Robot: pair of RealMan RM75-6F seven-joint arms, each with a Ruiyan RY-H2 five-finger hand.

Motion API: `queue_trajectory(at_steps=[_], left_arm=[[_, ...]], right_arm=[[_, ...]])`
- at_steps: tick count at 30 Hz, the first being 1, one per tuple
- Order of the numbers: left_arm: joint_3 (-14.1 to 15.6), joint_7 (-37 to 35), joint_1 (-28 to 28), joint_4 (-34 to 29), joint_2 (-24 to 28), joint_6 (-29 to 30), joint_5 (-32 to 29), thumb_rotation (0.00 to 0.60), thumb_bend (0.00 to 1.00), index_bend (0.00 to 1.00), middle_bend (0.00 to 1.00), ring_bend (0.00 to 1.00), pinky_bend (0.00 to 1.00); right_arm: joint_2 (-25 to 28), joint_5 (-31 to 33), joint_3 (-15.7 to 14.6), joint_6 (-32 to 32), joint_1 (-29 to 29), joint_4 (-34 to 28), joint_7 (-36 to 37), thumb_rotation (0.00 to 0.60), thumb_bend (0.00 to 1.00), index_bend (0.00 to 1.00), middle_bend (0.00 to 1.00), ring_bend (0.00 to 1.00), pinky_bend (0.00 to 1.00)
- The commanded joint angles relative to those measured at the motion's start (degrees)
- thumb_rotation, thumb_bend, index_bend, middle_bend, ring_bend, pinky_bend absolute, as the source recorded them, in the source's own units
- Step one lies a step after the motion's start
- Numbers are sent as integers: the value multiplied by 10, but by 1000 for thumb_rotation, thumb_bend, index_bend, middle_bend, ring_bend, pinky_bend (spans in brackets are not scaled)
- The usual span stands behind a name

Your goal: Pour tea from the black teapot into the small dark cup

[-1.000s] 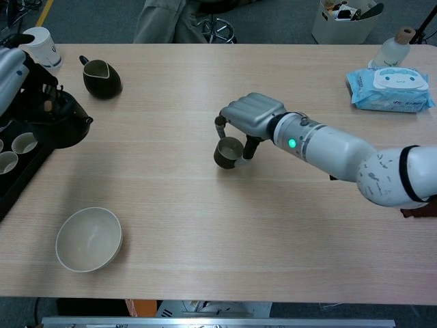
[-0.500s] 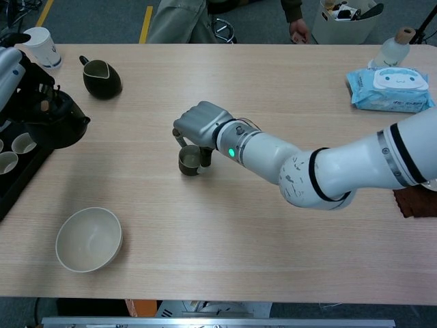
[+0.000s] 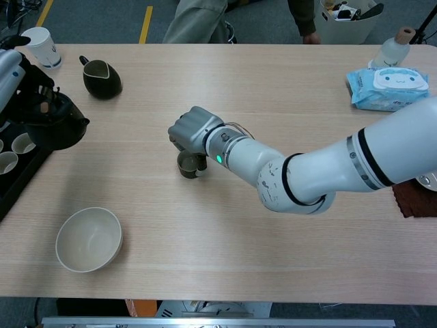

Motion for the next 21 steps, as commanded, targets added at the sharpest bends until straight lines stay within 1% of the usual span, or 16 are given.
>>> queue_trajectory(at_steps=[1,4,7,11,18,21], left_arm=[[0,-2,1,1,0,0,0,596,316,1000,1000,869,86],[1,-4,1,3,-1,1,1,596,315,1000,1000,869,86],[2,-5,2,6,-2,1,2,598,315,1000,1000,869,86],[2,-6,2,7,-3,0,2,596,315,1000,1000,868,86],[2,-4,1,7,-4,-3,3,596,315,1000,1000,868,86],[1,-2,0,7,-3,-4,2,596,316,1000,1000,868,86]], right_arm=[[-1,7,-4,0,4,2,-4,600,203,504,269,151,206],[3,17,-11,-2,9,-1,-10,600,203,426,244,116,178],[9,30,-14,-3,14,-8,-15,600,205,316,211,77,145],[20,34,-15,-5,18,-25,-9,600,208,218,183,49,114],[39,27,-18,-7,19,-45,11,600,211,126,154,22,76],[60,19,-12,-8,16,-65,29,600,212,122,149,19,75]])
